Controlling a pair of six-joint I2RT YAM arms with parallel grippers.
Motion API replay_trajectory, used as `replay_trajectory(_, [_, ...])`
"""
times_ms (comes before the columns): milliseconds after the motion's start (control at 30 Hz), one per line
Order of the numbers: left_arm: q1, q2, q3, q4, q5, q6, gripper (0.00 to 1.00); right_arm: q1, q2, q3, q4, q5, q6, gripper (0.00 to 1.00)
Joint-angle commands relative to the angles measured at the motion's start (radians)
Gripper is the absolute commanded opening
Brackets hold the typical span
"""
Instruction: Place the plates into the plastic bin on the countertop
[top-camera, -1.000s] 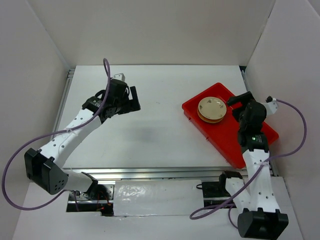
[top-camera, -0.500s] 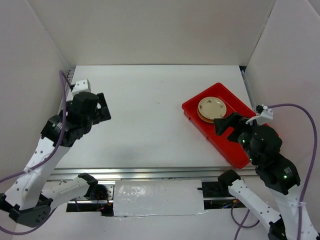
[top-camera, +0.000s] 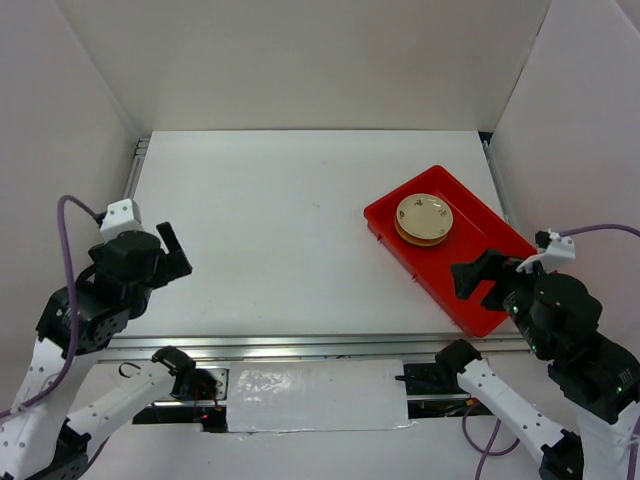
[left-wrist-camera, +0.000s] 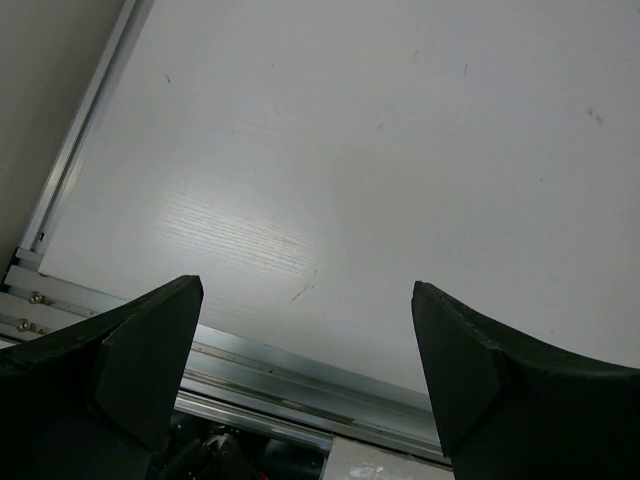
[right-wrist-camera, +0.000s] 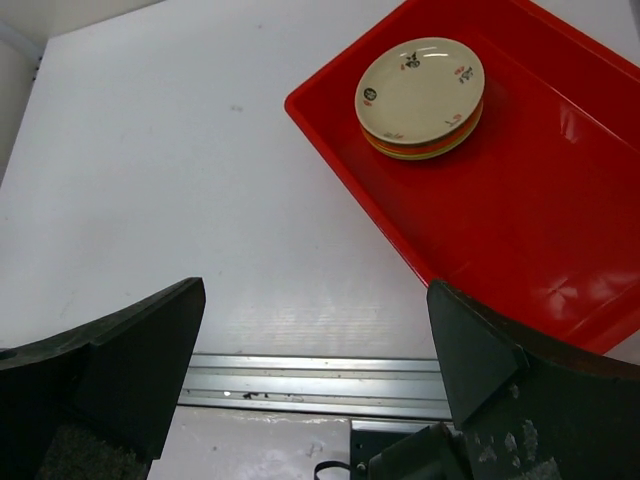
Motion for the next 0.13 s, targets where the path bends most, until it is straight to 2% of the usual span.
replay_trajectory(0, [-0.002,-0.046,0.020,-0.012,-0.025,-0.029,0.99,-0.027,-0.018,0.050,-0.012,-0.051,-0.048,1.00])
replay_trajectory(100, [-0.002,-0.056,0.022,-0.018,-0.047,-0.037,0.99,-0.043,-0.025,0.050,0.009,-0.064,-0.063,1.00])
